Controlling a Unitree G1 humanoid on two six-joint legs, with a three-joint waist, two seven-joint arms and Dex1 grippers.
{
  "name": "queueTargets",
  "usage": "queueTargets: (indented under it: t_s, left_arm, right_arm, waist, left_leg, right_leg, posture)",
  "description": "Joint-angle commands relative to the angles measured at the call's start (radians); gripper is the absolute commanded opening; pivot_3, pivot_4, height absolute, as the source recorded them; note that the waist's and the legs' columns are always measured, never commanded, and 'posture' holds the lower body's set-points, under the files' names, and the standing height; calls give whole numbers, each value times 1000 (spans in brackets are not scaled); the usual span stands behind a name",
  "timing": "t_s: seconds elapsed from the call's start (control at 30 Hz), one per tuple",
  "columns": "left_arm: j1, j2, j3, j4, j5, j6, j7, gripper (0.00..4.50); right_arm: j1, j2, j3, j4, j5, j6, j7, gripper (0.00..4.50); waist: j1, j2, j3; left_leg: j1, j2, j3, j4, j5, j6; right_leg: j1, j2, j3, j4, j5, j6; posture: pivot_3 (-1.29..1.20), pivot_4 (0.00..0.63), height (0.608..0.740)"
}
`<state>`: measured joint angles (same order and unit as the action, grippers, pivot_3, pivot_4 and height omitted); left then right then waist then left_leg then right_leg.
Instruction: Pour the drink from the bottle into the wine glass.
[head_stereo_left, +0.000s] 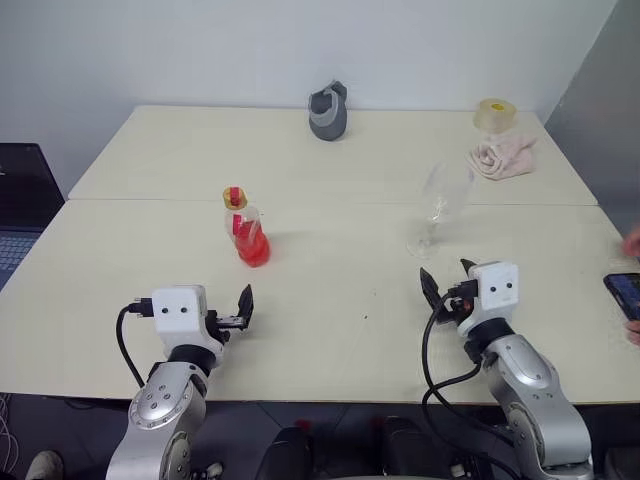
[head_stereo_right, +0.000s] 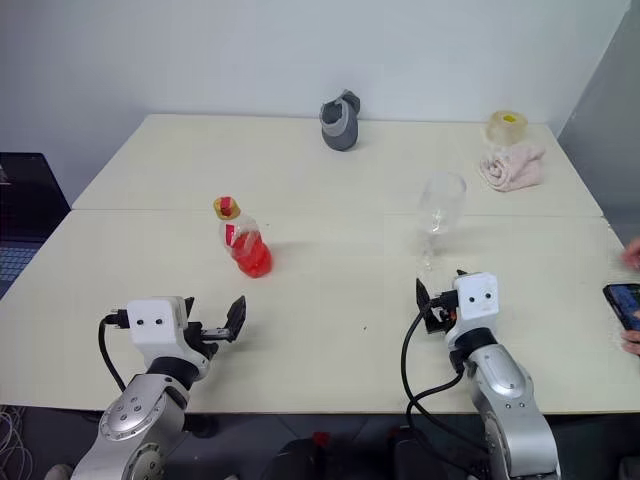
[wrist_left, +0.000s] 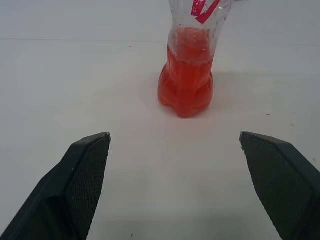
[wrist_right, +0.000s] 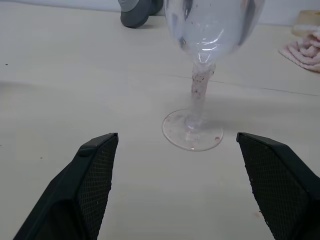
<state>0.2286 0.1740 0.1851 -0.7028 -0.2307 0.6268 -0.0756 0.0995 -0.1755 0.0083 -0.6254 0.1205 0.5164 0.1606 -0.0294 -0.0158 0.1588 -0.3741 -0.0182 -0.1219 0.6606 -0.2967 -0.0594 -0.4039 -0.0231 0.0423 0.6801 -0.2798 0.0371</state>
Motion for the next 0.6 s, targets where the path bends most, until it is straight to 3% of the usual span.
queueTargets:
  t_s: [0.03,0.33,0.6]
  left_arm:
    - [-7,6,12,-35,5,-5,8,4468]
    - [-7,2,16,-30,4,-18,9,4468]
    - [-104,14,15,85,30,-80,0,4468]
  right_arm:
    - [-8,-8,-17,-47,21,-1,11,4062]
    - [-13,-43,-22,-44,57,1,56,4062]
    - [-66,-210,-29,22,234,-56,365,4062]
  waist:
    - [0,0,0]
    - [0,0,0]
    - [0,0,0]
  left_leg:
    - [0,0,0,0,0,0]
    - [0,0,0,0,0,0]
    - [0,0,0,0,0,0]
  right_leg:
    - [0,0,0,0,0,0]
    - [0,0,0,0,0,0]
    - [1,0,-1,0,0,0]
  posture:
    - [0,150,740]
    - [0,150,740]
    - [0,150,740]
